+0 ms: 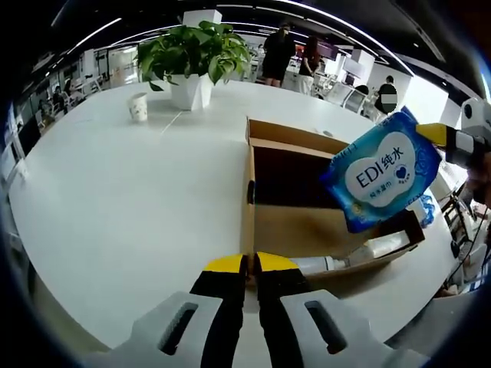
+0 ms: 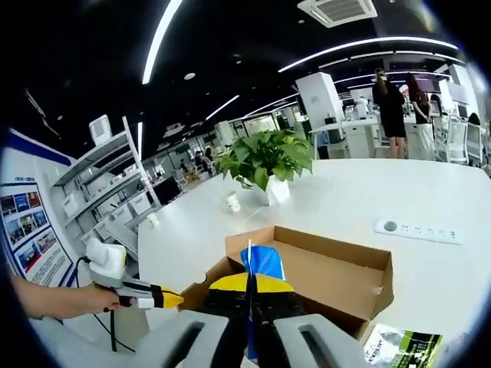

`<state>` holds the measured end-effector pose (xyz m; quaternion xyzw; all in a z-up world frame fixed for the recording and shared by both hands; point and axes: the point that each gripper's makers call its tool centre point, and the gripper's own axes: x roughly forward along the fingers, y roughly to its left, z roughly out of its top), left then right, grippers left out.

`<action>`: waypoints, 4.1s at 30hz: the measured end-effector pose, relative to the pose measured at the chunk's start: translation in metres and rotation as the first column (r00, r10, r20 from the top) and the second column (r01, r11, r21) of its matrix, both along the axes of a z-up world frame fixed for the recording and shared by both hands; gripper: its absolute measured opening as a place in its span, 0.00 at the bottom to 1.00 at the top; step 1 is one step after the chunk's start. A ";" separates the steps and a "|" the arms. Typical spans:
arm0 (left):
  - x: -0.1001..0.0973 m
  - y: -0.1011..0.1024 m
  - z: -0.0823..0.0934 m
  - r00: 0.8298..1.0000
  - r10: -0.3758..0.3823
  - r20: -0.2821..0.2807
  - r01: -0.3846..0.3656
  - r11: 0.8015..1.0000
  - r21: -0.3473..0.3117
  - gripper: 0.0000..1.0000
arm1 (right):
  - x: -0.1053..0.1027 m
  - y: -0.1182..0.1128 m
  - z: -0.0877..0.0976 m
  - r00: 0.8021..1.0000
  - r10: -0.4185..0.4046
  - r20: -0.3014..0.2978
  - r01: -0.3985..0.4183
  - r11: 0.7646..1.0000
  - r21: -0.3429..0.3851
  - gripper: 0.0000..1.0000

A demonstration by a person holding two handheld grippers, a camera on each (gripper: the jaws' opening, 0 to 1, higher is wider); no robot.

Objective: Operate the shoe box by opening the lid, removing the specified soft item, and placing it in the target area until the item is outside and the box remains undamaged.

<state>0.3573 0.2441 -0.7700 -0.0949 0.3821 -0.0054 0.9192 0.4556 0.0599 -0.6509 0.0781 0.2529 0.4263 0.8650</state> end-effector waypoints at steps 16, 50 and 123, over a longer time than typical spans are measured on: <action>0.000 0.002 0.000 1.000 0.002 -0.001 -0.002 1.000 0.002 0.02 | -0.006 -0.033 0.036 0.998 -0.050 0.028 0.049 0.998 0.040 0.00; 0.001 0.008 -0.001 1.000 0.009 -0.005 -0.009 1.000 0.028 0.01 | 0.018 -0.118 0.094 0.972 -0.210 0.101 0.201 0.975 0.094 0.00; -0.003 0.022 0.000 0.998 0.065 0.020 -0.065 0.998 -0.001 0.02 | 0.027 -0.157 -0.011 0.881 -0.462 -0.098 0.465 0.885 0.008 0.00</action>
